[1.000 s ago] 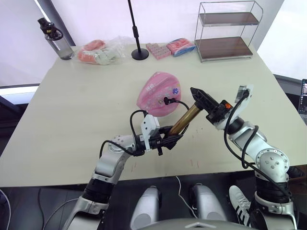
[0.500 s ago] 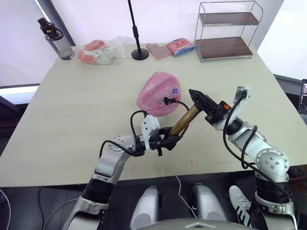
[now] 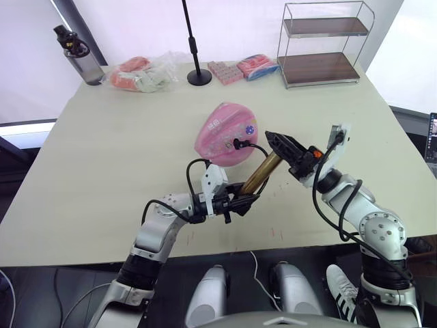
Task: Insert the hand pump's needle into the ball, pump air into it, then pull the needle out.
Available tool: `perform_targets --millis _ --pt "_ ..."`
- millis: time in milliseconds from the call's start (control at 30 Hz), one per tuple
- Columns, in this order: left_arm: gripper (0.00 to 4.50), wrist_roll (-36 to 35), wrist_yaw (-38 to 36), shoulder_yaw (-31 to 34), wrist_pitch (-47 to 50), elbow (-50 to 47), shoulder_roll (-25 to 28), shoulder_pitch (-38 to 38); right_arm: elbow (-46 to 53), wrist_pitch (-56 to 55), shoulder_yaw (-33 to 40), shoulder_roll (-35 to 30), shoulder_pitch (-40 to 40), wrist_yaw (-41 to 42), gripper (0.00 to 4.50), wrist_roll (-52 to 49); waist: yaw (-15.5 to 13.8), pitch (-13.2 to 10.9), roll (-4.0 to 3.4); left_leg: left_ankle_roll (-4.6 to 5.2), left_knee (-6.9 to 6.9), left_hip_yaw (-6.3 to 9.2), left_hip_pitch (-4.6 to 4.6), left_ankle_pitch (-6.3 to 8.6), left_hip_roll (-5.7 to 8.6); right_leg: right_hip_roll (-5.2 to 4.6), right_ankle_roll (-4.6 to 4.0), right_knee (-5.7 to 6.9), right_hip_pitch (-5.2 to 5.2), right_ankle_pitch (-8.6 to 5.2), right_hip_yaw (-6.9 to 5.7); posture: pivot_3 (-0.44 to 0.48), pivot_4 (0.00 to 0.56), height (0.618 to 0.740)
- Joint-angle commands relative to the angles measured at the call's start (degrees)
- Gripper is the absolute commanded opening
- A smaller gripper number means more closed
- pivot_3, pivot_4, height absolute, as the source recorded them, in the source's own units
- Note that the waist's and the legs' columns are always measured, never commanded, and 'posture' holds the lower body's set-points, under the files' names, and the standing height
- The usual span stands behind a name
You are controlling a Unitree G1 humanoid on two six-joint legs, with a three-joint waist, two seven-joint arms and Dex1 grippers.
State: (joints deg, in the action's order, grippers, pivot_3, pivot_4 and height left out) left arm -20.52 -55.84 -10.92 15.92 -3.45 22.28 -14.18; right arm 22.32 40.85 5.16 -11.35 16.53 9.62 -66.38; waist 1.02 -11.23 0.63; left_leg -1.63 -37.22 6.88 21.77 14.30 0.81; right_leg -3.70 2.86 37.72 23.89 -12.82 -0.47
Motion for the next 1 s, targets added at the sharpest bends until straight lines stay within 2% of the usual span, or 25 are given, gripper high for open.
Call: perform_targets --millis 33,67,100,600,667,700,800,833,1000 --pt "1.14 -0.5 0.6 1.0 0.3 -1.4 0.3 -0.2 2.6 -0.8 -0.3 0.2 0.9 1.3 2.4 0.3 0.0 0.0 0.0 0.0 0.0 0.0 0.0 0.0 0.0 0.0 0.0 0.0 0.0 0.0 0.0 0.0 0.15 0.731" --pt "1.14 -0.6 0.7 1.1 0.4 -1.4 0.2 -0.3 2.6 -0.9 -0.4 0.3 0.9 1.2 2.04 0.6 0.0 0.0 0.0 0.0 0.01 0.0 0.0 0.0 0.0 0.0 0.0 0.0 0.0 0.0 0.0 0.0 0.15 0.731" --pt "1.14 -0.6 0.7 1.2 0.5 -1.4 0.2 -0.3 2.6 -0.9 -0.5 0.4 0.9 1.2 2.01 0.9 0.0 0.0 0.0 0.0 0.01 0.0 0.0 0.0 0.0 0.0 0.0 0.0 0.01 0.0 0.0 0.0 0.15 0.731" --pt "1.14 -1.0 0.9 1.8 1.8 -1.1 0.1 -0.5 2.7 -0.6 -0.6 0.4 0.9 1.9 2.01 2.7 0.0 0.0 0.0 0.0 0.01 0.0 0.01 0.0 0.0 0.0 0.01 0.0 0.01 0.0 0.0 0.0 0.15 0.731" --pt "2.14 -0.8 1.3 2.1 1.8 -0.9 0.2 -0.6 2.9 -0.6 -0.5 0.2 1.0 2.2 2.01 2.8 0.0 0.0 0.0 0.0 0.01 0.0 0.01 0.0 0.0 0.0 0.01 0.0 0.01 0.0 0.0 0.0 0.15 0.731" --pt "2.47 -0.7 1.4 2.1 1.7 -0.8 0.2 -0.7 3.1 -0.8 -0.6 -0.3 1.1 2.7 2.01 3.4 0.0 0.0 0.0 0.0 0.01 0.0 0.0 0.0 0.0 0.0 0.01 0.0 0.01 0.0 0.0 0.0 0.15 0.731" --pt "4.07 -0.7 1.2 2.5 1.7 -0.6 0.4 -0.9 3.5 -1.3 -0.8 -1.6 1.6 4.4 2.01 4.9 0.0 0.0 0.0 0.0 0.01 0.0 0.01 0.0 0.0 0.0 0.01 0.0 0.01 0.0 0.0 0.0 0.15 0.731" --pt "4.41 -0.9 1.0 2.6 1.9 -0.6 0.6 -0.9 3.7 -1.6 -0.9 -2.0 1.8 5.0 2.01 5.4 0.0 0.0 0.0 0.0 0.01 0.0 0.01 0.0 0.0 0.0 0.01 -0.01 0.01 0.0 0.0 0.0 0.15 0.731" --pt "4.49 -1.9 -2.1 2.7 2.1 -1.2 2.6 -0.7 5.7 -4.2 -3.5 -6.6 3.9 12.4 2.01 11.9 0.1 0.0 -0.02 0.0 0.03 -0.01 0.02 0.0 0.0 0.0 0.02 -0.01 0.04 0.0 0.0 0.0 0.15 0.731"
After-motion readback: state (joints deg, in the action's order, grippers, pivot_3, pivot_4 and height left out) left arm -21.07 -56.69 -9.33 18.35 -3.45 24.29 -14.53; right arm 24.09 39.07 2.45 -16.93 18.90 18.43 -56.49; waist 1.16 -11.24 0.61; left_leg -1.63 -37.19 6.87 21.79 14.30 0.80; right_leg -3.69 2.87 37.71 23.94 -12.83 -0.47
